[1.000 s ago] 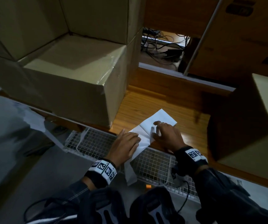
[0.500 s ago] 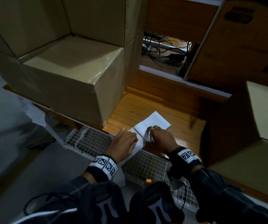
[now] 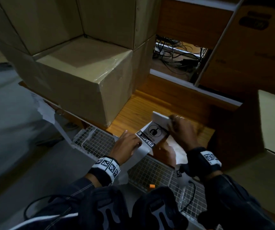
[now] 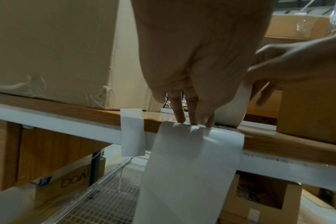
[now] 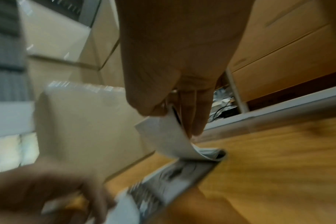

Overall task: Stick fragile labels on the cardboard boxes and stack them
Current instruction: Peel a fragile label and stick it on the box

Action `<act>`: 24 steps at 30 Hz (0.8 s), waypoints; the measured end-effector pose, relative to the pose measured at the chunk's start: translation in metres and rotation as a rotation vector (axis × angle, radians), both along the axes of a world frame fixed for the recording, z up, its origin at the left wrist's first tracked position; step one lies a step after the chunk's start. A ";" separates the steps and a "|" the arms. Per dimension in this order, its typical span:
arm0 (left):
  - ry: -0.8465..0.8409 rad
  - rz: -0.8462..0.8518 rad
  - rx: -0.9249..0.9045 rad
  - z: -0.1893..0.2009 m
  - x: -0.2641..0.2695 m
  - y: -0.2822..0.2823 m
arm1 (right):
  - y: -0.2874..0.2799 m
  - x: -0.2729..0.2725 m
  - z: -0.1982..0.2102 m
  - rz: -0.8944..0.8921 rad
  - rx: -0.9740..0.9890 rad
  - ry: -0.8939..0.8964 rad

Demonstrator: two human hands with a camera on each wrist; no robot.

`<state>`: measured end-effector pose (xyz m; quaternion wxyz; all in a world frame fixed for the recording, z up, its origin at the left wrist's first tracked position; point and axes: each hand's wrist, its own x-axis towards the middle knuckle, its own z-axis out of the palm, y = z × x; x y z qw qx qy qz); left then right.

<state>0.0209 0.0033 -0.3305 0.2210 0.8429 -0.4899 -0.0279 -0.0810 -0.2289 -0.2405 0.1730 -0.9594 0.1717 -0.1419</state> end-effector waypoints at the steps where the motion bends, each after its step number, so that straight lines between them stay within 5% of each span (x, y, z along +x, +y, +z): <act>1: -0.024 0.003 0.017 -0.001 -0.001 0.001 | -0.007 0.000 0.005 -0.046 0.019 -0.056; 7: -0.053 0.025 0.023 0.001 -0.003 0.009 | -0.055 0.024 -0.004 -0.324 0.122 -0.165; 18: -0.035 0.059 0.060 0.011 -0.008 0.019 | -0.077 0.021 -0.042 -0.551 0.293 0.040; 21: -0.014 0.048 0.087 0.015 -0.005 0.019 | -0.060 0.020 -0.042 -0.409 0.158 0.032; 24: -0.012 0.036 0.083 0.017 -0.006 0.017 | -0.024 0.017 -0.040 -0.060 0.236 0.013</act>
